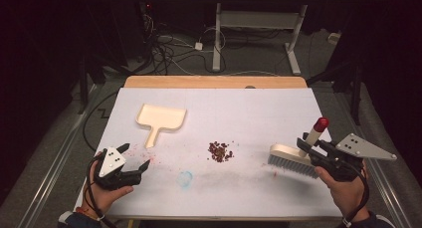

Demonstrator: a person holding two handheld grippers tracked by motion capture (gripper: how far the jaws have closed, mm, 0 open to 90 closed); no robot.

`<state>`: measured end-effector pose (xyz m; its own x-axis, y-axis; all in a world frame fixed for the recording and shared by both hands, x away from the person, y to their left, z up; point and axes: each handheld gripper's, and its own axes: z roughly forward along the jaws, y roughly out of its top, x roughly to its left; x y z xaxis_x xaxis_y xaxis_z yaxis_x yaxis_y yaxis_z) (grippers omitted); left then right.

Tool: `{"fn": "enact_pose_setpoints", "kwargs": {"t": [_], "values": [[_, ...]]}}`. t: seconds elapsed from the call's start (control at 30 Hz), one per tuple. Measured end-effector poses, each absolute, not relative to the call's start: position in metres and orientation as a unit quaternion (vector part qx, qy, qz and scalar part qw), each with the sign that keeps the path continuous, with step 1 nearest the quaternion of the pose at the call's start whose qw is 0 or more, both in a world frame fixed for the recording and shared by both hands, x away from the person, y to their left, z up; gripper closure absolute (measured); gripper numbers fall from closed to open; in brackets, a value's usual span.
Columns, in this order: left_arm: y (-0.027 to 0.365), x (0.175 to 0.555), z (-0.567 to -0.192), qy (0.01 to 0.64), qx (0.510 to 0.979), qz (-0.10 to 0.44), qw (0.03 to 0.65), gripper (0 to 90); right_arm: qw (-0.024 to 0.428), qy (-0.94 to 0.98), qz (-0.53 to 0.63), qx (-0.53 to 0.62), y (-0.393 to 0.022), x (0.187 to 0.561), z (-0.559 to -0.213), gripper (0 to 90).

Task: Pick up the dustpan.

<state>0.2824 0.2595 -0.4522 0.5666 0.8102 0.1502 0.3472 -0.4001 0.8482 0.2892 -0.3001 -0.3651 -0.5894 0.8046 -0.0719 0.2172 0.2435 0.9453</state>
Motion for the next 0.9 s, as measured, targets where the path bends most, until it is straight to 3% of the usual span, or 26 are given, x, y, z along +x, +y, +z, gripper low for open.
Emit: {"fn": "enact_pose_setpoints", "kwargs": {"t": [0.5,0.83,0.9], "values": [[0.261,0.295,-0.454,0.415,0.792,0.264,0.36,18.8,0.292,0.737,0.503,0.344,-0.297,0.287,-0.366,70.0],[0.259,0.349,-0.46,0.468,0.785,0.201,0.352,18.9,0.286,0.737,0.503,0.349,-0.296,0.289,-0.368,70.0],[0.246,0.373,-0.47,0.476,0.8,0.195,0.31,20.6,0.287,0.739,0.501,0.348,-0.296,0.291,-0.369,70.0]]}}
